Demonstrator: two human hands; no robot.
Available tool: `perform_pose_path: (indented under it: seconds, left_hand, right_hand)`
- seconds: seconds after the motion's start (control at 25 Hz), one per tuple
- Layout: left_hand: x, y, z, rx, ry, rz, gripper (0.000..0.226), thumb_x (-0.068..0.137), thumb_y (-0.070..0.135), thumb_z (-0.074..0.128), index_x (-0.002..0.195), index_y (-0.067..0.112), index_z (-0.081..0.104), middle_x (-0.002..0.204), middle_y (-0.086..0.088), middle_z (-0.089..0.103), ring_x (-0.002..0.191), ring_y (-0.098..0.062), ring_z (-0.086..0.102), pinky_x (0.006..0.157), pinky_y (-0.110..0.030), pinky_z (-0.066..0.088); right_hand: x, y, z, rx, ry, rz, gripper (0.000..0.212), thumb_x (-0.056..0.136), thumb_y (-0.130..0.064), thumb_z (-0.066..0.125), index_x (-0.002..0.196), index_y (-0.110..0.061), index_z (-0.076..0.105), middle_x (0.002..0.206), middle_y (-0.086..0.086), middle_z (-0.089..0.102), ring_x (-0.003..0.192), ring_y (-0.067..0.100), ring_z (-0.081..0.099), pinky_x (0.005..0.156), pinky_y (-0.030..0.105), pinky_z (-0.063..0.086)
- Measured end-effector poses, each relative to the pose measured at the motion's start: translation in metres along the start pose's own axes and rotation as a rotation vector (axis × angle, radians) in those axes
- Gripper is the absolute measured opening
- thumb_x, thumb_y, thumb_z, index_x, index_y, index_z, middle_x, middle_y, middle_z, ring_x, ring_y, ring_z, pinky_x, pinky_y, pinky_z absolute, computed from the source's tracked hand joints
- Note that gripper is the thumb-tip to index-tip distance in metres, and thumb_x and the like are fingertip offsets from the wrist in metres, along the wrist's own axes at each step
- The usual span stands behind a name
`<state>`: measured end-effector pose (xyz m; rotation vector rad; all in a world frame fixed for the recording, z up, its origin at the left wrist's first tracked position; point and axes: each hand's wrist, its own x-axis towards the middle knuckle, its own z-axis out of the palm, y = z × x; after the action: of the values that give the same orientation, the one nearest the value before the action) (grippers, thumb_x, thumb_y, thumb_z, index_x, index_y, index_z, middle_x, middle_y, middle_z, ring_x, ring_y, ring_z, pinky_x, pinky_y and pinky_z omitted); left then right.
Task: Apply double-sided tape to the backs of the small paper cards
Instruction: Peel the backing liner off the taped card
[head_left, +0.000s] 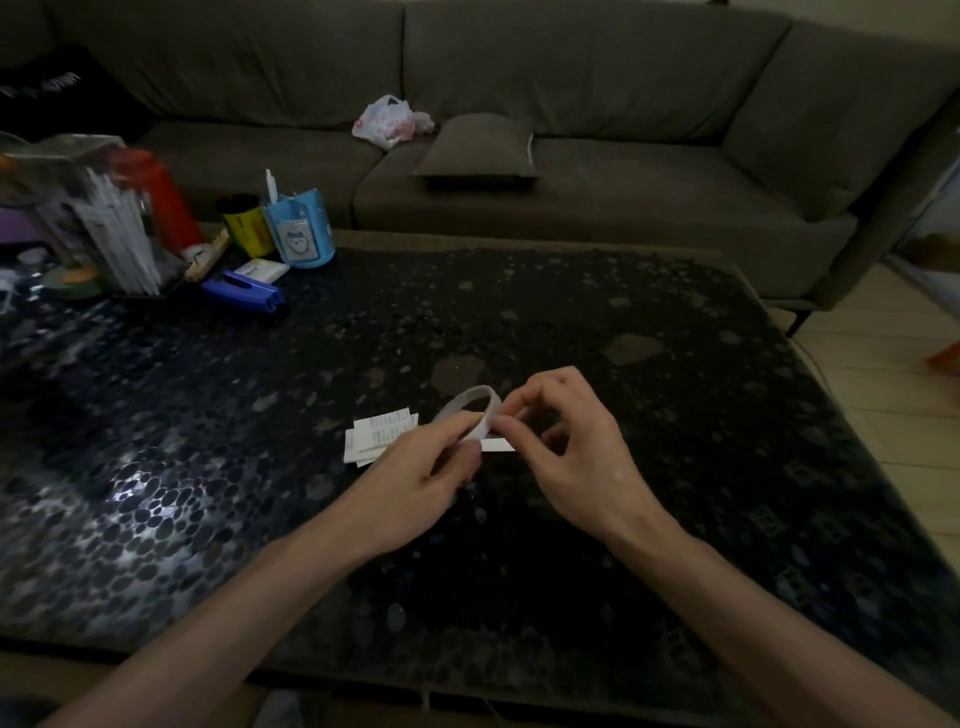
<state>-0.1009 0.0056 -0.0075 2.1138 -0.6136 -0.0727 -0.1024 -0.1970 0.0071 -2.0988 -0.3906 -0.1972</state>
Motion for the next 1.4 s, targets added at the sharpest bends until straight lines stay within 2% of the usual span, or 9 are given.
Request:
perform_pose_path:
  seconds: [0.16,0.36,0.52,0.72,0.8,0.92,1.16,1.28,1.4]
  left_hand:
    - [0.003,0.008,-0.006,-0.028,0.088,0.022,0.027,0.111,0.033,0.045,0.093,0.035,0.066,0.073,0.007,0.057,0.067,-0.01,0.052,0.06,-0.032,0.041]
    - [0.003,0.01,-0.009,-0.02,0.102,-0.003,0.032,0.11,0.031,0.047,0.085,0.042,0.064,0.07,0.007,0.057,0.065,-0.009,0.053,0.057,-0.024,0.039]
    - [0.003,0.006,-0.008,-0.006,0.108,-0.001,0.031,0.11,0.032,0.046,0.086,0.039,0.063,0.071,0.001,0.057,0.064,-0.01,0.051,0.059,-0.036,0.04]
    - [0.001,0.006,-0.009,0.007,0.069,-0.031,0.031,0.108,0.033,0.05,0.083,0.041,0.066,0.068,0.006,0.058,0.063,-0.012,0.053,0.057,-0.031,0.041]
    - [0.0,0.007,-0.01,0.001,0.066,-0.038,0.031,0.108,0.033,0.049,0.085,0.032,0.069,0.069,0.0,0.06,0.064,-0.017,0.055,0.058,-0.033,0.042]
    - [0.0,0.009,-0.013,0.016,0.079,-0.038,0.033,0.109,0.03,0.049,0.086,0.019,0.072,0.07,-0.008,0.06,0.066,-0.022,0.055,0.062,-0.043,0.044]
    - [-0.001,0.011,-0.014,0.005,0.064,-0.008,0.031,0.107,0.034,0.049,0.087,0.045,0.07,0.066,0.007,0.058,0.062,-0.013,0.054,0.06,-0.038,0.044]
    - [0.0,0.007,-0.015,0.032,0.045,0.017,0.038,0.109,0.032,0.05,0.09,0.06,0.066,0.064,0.008,0.056,0.06,-0.014,0.055,0.057,-0.039,0.045]
    - [-0.001,0.004,-0.013,0.053,0.015,0.018,0.037,0.109,0.036,0.048,0.083,0.058,0.063,0.065,0.008,0.054,0.061,-0.018,0.054,0.057,-0.043,0.043]
  right_hand:
    - [-0.001,-0.002,0.001,0.073,-0.013,0.027,0.014,0.095,-0.033,0.07,0.108,-0.038,0.068,0.117,-0.022,0.051,0.106,-0.003,0.063,0.085,0.015,0.056]
    - [-0.004,-0.003,0.004,0.063,0.069,0.014,0.051,0.093,-0.023,0.078,0.138,-0.037,0.058,0.128,-0.02,0.046,0.104,-0.003,0.065,0.078,0.012,0.055]
    - [-0.006,-0.004,0.001,-0.14,0.015,-0.072,0.033,0.094,-0.033,0.075,0.126,-0.032,0.071,0.128,-0.02,0.05,0.108,-0.005,0.058,0.083,0.01,0.051]
    - [-0.006,-0.007,0.001,-0.075,0.023,-0.05,0.012,0.089,-0.038,0.077,0.101,-0.036,0.075,0.112,-0.021,0.054,0.101,-0.001,0.061,0.08,0.011,0.05]
    - [-0.006,-0.007,0.002,-0.066,0.031,-0.009,0.016,0.087,-0.041,0.077,0.102,-0.04,0.071,0.114,-0.022,0.051,0.102,-0.003,0.06,0.08,0.008,0.049]
    - [-0.006,-0.006,0.004,-0.075,0.058,0.003,0.041,0.085,-0.041,0.081,0.123,-0.037,0.067,0.12,-0.021,0.047,0.101,-0.004,0.06,0.077,0.008,0.05]
    - [-0.007,-0.01,0.003,-0.226,-0.013,-0.1,0.034,0.09,-0.044,0.067,0.122,-0.034,0.074,0.124,-0.024,0.049,0.108,-0.011,0.054,0.084,0.004,0.044]
    - [-0.006,-0.012,0.001,-0.223,-0.007,-0.117,0.025,0.09,-0.036,0.073,0.115,-0.032,0.076,0.116,-0.023,0.051,0.104,-0.01,0.054,0.084,0.005,0.044]
    - [-0.002,-0.013,-0.005,-0.211,-0.066,-0.07,0.016,0.09,-0.032,0.075,0.106,-0.034,0.075,0.109,-0.024,0.051,0.102,-0.007,0.054,0.082,0.005,0.044]
